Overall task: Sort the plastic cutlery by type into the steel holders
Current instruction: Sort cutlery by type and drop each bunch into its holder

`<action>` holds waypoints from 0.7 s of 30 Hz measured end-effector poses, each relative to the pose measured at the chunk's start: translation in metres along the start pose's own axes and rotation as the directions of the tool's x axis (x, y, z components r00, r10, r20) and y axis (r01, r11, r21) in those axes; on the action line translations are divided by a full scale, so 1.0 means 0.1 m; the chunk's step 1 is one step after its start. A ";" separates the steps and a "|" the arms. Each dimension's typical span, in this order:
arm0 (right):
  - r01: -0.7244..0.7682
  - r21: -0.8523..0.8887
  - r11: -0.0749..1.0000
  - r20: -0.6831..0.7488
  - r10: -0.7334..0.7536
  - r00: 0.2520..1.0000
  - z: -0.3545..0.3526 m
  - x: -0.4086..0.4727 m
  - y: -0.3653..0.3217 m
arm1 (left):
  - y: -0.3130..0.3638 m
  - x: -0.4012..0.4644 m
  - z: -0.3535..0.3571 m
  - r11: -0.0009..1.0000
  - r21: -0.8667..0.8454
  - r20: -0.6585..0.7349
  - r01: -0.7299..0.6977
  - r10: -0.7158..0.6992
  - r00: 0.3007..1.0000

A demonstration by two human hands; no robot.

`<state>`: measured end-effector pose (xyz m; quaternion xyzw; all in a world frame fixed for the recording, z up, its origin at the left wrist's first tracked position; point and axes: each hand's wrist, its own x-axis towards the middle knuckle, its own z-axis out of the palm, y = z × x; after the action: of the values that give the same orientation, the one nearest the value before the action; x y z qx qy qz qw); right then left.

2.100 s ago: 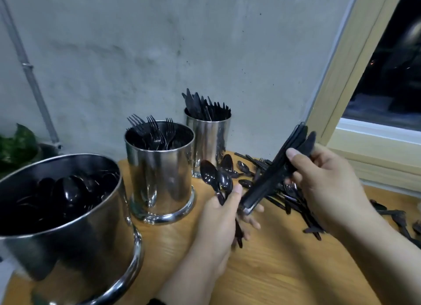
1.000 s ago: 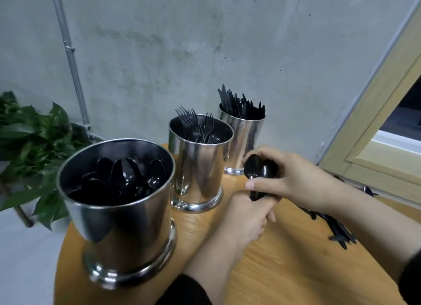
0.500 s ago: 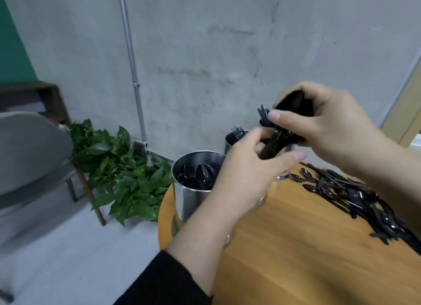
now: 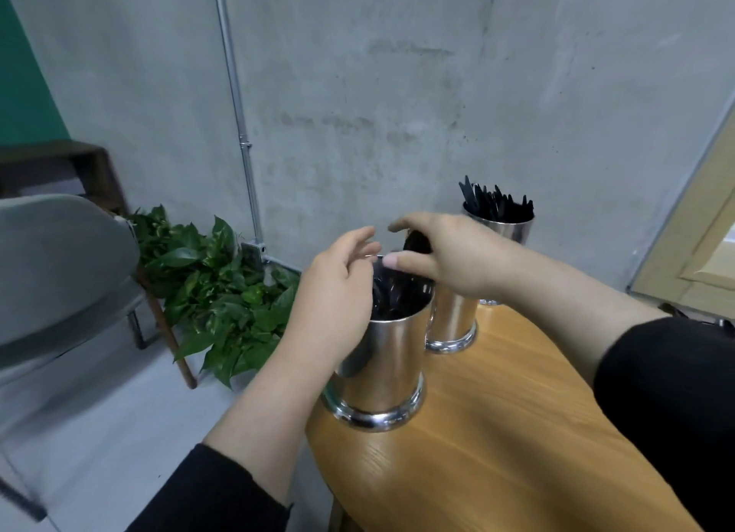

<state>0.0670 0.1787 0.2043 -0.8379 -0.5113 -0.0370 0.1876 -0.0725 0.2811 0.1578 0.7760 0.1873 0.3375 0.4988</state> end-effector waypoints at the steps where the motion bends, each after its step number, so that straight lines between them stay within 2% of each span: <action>1: 0.011 0.016 1.000 -0.013 -0.011 1.000 0.04 -0.04 0.03 | 0.02 -0.01 0.01 1.000 0.026 0.010 -0.011 0.011 1.000; 3: 0.006 0.129 0.992 -0.177 0.017 0.984 0.04 -0.20 0.16 | 0.07 -0.03 0.03 0.994 0.092 -0.011 -0.066 0.067 0.998; 5: -0.057 0.225 0.973 -0.348 0.135 0.928 0.01 -0.47 0.42 | 0.14 -0.10 0.10 0.978 0.123 -0.087 -0.171 0.182 0.979; 7: -0.184 0.241 0.953 -0.396 0.270 0.878 0.06 -0.87 0.78 | 0.23 -0.20 0.28 0.955 0.082 -0.133 -0.285 0.294 0.946; 10: -0.356 0.132 0.925 -0.372 0.380 0.847 0.30 -1.63 1.41 | 0.24 -0.36 0.81 0.931 -0.004 -0.030 -0.364 0.364 0.931; 13: -0.506 0.004 0.863 -0.336 0.478 0.812 0.50 -2.40 1.90 | 0.03 -0.51 1.53 0.965 0.055 0.281 -0.256 0.231 0.931; 16: -0.586 -0.025 0.810 -0.376 0.535 0.757 0.59 -2.94 2.26 | -0.34 -0.64 2.21 0.943 0.291 0.554 -0.163 -0.027 0.832; 18: -0.606 -0.017 0.795 -0.442 0.538 0.718 0.58 -3.12 2.44 | -0.47 -0.65 2.55 0.874 0.430 0.611 -0.224 -0.100 0.785; 19: -0.609 -0.020 0.793 -0.476 0.528 0.704 0.55 -3.17 2.53 | -0.49 -0.62 2.69 0.847 0.467 0.607 -0.253 -0.098 0.789; 21: -0.629 -0.004 0.777 -0.521 0.535 0.665 0.48 -3.23 2.73 | -0.50 -0.48 2.96 0.854 0.458 0.573 -0.246 -0.073 0.816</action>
<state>0.1453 -0.1881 0.0019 -0.9323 -0.1442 -0.2338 0.2353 0.1070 0.0812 0.0150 0.9527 0.0751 0.0504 0.2902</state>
